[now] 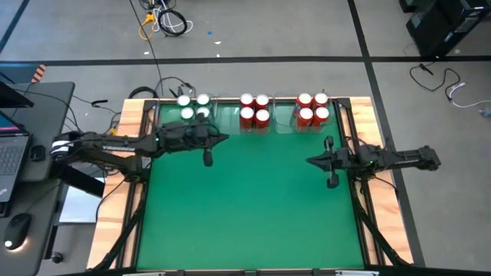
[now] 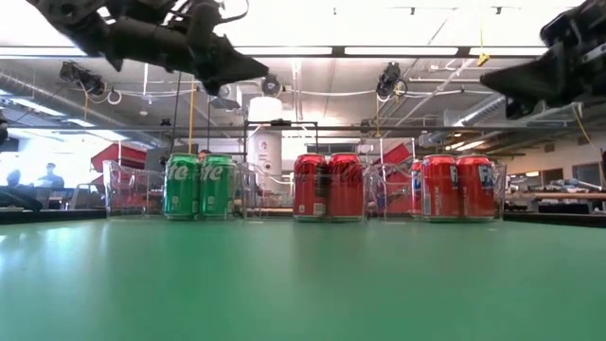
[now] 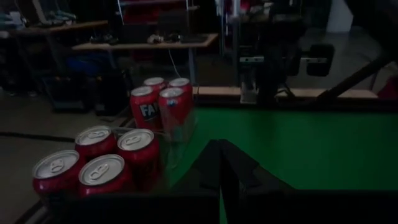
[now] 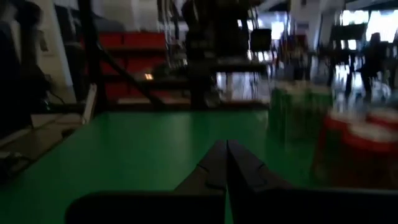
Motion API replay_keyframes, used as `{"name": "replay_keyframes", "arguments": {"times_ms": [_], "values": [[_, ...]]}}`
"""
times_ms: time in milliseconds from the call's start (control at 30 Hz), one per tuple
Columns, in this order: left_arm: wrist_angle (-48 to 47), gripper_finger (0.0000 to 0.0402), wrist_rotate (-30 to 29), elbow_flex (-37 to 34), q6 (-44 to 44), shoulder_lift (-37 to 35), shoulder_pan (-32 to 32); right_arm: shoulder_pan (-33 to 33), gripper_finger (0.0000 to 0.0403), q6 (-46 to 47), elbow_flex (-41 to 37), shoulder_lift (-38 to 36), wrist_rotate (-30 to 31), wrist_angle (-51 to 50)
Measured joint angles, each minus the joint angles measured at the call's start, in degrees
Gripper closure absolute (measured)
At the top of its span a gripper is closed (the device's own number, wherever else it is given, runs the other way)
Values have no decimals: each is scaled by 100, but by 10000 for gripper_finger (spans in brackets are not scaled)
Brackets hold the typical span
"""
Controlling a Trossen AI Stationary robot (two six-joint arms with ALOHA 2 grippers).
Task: Sort soda cans
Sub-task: Return to Home Position
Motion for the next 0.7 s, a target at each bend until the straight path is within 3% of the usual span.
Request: {"name": "replay_keyframes", "arguments": {"times_ms": [167,700], "values": [[369,401,187,-653,-160,-626,2,-54,403,-66,9,43,-1,-7],[342,401,167,-2244,-364,-2884,-7,-511,403,-79,9,20,14,-11]]}}
